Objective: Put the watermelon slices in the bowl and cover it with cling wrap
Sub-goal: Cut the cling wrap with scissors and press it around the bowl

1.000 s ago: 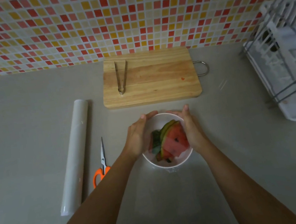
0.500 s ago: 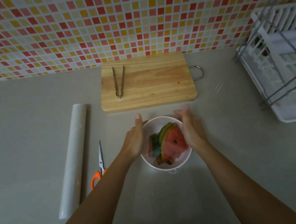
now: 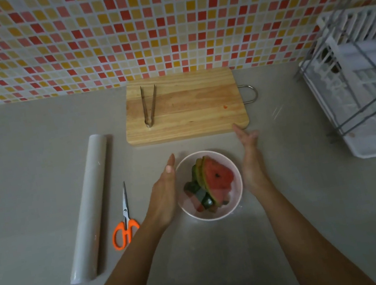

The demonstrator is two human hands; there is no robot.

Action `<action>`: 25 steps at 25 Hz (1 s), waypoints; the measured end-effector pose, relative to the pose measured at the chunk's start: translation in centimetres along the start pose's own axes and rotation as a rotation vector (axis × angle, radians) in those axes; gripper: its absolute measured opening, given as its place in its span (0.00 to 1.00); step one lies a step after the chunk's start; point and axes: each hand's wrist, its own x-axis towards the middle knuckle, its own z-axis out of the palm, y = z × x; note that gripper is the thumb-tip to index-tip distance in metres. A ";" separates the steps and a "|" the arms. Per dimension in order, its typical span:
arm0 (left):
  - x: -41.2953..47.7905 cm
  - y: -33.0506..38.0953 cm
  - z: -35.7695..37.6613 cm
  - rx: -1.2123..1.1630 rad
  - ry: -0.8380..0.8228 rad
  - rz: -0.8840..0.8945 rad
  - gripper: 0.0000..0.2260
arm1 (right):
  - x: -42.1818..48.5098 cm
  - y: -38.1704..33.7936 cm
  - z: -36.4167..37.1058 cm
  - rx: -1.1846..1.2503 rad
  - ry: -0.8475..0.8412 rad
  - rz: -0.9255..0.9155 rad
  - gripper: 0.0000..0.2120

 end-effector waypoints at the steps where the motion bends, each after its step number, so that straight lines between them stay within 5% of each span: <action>1: 0.0 -0.2 0.1 -0.029 0.010 0.022 0.28 | -0.3 0.0 -0.2 -0.070 -0.048 -0.007 0.45; 5: 1.5 0.4 1.0 -0.292 -0.064 0.022 0.18 | -2.0 1.3 1.2 -0.099 -0.175 0.100 0.38; 10: 2.2 0.9 1.5 -0.501 -0.060 -0.166 0.26 | -1.2 2.1 2.0 -0.074 -0.089 0.247 0.44; 17: 2.7 2.7 2.1 -0.053 0.047 -0.345 0.38 | -1.2 2.0 1.8 0.023 -0.060 0.288 0.48; 25: 2.0 3.1 2.5 0.290 0.250 -0.273 0.41 | -0.9 1.8 1.6 -0.048 -0.100 0.290 0.50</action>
